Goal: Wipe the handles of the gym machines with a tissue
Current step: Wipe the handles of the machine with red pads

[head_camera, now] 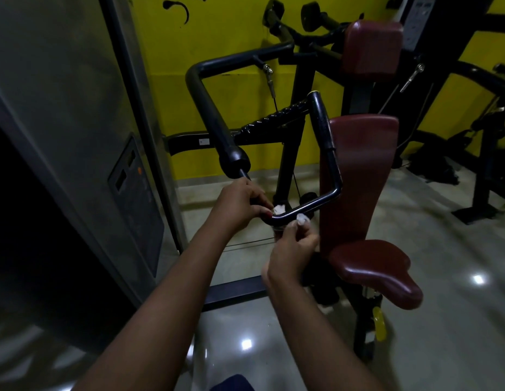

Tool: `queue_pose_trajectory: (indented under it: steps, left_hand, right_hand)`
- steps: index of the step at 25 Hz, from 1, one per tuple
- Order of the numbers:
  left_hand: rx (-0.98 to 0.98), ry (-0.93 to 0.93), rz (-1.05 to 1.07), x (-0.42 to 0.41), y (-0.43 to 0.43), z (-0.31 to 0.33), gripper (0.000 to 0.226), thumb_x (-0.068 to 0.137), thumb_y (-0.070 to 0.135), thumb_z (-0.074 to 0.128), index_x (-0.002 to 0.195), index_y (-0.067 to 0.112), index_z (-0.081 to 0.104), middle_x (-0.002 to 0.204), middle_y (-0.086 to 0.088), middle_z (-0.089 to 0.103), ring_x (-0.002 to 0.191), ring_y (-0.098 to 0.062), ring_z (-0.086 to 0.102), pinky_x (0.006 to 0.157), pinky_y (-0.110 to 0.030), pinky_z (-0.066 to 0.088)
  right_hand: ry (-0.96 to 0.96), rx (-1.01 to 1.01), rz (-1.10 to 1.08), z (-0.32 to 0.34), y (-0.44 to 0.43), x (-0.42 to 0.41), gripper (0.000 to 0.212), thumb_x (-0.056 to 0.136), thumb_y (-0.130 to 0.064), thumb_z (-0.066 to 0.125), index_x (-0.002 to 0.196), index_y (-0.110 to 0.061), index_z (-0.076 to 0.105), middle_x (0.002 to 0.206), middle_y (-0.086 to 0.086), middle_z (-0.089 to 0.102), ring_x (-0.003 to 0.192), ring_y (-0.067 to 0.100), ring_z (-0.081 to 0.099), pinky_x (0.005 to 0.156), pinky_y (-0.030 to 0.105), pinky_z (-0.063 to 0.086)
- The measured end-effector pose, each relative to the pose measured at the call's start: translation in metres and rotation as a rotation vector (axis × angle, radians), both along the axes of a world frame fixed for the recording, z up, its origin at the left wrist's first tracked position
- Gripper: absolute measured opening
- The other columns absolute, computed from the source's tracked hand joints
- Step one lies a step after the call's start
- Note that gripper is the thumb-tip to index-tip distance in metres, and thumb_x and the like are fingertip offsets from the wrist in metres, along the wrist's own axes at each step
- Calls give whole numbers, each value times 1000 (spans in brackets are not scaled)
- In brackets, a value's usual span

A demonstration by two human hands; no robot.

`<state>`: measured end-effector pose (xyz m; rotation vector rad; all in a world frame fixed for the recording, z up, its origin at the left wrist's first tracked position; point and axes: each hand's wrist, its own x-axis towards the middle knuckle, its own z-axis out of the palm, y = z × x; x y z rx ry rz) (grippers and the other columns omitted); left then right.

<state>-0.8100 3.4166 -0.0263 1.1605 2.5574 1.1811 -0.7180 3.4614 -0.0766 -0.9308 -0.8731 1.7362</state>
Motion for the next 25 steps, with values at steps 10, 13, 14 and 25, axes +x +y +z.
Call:
queue_pose_trajectory:
  steps: [10,13,14,25]
  left_hand:
    - [-47,-79,36,2,3,11,15,72,11,82,84,18,79,95,3,71,89,-5,62,74,-21,45]
    - [-45,-79,39,4,2,10,13,73,12,82,84,18,79,98,3,73,92,-5,62,76,-21,45]
    - [-42,-76,38,5,2,10,13,73,12,82,84,18,79,98,2,73,93,-6,63,77,-22,45]
    - [-78,10,-18,14,0,16,9,78,9,78,84,16,78,84,1,68,84,-11,63,72,-27,52]
  right_hand:
    - [217,-580,369,14,35,25,4,90,1,60,93,4,60,103,19,63,97,28,65,52,22,56]
    - [275,-503,233,14,45,23,5,85,-1,66,87,-3,61,77,8,66,66,10,66,55,16,54]
    - [297,-455,178,16,49,23,7,85,-2,67,86,-6,60,75,5,64,60,7,63,58,15,54]
    - [-132,334,91,0,49,12,14,81,-30,76,91,-21,73,109,13,59,76,17,66,56,21,51]
